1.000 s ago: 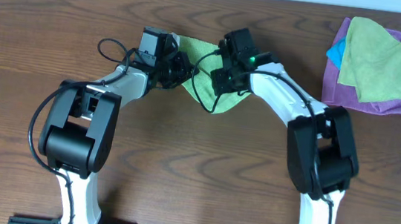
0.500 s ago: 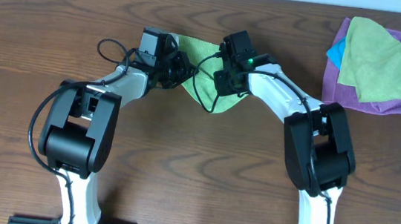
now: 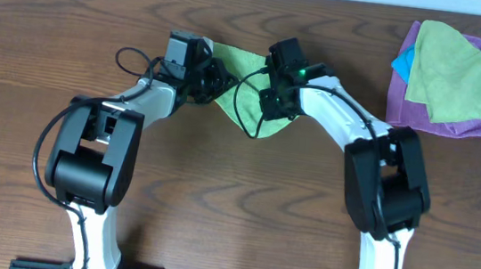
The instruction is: Fold the cloth
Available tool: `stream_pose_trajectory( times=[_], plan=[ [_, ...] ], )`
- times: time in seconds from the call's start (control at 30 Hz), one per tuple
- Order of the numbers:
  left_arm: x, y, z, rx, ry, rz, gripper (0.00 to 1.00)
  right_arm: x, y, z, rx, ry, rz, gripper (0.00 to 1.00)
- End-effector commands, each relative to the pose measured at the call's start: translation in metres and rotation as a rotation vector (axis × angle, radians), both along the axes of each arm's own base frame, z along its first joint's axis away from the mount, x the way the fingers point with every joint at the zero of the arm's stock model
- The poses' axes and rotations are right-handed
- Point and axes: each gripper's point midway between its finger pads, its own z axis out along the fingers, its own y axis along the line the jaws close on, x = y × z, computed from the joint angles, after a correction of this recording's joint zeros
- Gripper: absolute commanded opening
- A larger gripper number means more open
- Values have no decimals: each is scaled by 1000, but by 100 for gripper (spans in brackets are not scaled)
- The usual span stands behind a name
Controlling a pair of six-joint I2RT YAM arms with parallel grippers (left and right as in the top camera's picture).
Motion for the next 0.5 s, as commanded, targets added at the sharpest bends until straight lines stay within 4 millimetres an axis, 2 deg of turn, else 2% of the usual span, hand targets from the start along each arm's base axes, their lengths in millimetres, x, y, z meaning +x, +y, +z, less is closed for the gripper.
stream_pose_trajectory(
  times=[0.0, 0.2, 0.27, 0.33, 0.47],
  plan=[
    [1, 6, 10, -76, 27, 8, 6, 8, -4, 47, 16, -99, -14, 1],
    [10, 24, 23, -166, 41, 31, 6, 21, -20, 104, -40, -267, -29, 2],
    [18, 27, 40, -233, 9, 28, 6, 26, -25, 117, -59, -318, -46, 1],
    [32, 30, 70, -320, -55, 26, 6, 33, -26, 129, -70, -373, -21, 2],
    [51, 35, 110, -379, -150, 28, 6, 46, -35, 153, -107, -473, -66, 1]
  ],
)
